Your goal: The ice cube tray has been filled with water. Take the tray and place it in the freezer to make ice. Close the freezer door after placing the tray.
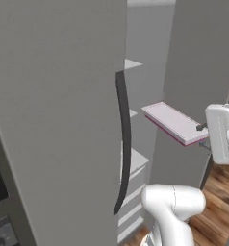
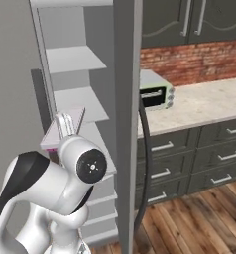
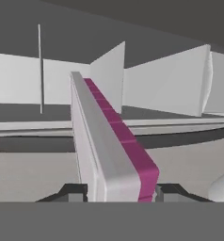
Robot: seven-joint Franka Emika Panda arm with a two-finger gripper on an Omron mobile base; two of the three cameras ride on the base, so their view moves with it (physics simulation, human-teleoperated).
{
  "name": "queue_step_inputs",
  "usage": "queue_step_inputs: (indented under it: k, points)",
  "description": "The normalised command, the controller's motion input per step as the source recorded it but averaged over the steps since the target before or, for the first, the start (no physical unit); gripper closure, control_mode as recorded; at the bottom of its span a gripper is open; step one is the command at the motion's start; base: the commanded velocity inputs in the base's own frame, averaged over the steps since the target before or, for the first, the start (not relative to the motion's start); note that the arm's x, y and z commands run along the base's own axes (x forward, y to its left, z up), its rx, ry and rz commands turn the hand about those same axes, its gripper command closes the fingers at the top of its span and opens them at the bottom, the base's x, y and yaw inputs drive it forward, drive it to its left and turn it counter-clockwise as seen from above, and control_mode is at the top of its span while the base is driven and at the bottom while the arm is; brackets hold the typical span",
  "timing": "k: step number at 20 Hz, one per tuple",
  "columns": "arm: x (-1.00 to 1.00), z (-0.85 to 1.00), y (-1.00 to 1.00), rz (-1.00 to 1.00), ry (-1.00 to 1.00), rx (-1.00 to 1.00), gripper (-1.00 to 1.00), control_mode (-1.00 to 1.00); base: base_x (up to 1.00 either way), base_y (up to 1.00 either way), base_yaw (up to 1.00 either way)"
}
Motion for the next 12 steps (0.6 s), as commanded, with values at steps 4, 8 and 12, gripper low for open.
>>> queue_step_inputs:
  k: [4, 8, 12]
  points:
    - [0.0, 0.0, 0.0, 0.0, 0.0, 0.0, 1.0, 1.0, 0.66, 0.0, -0.03]
    - [0.0, 0.0, 0.0, 0.0, 0.0, 0.0, 1.0, 1.0, 0.52, -0.02, 0.0]
    - [0.0, 0.0, 0.0, 0.0, 0.0, 0.0, 1.0, 1.0, 0.35, -0.17, 0.0]
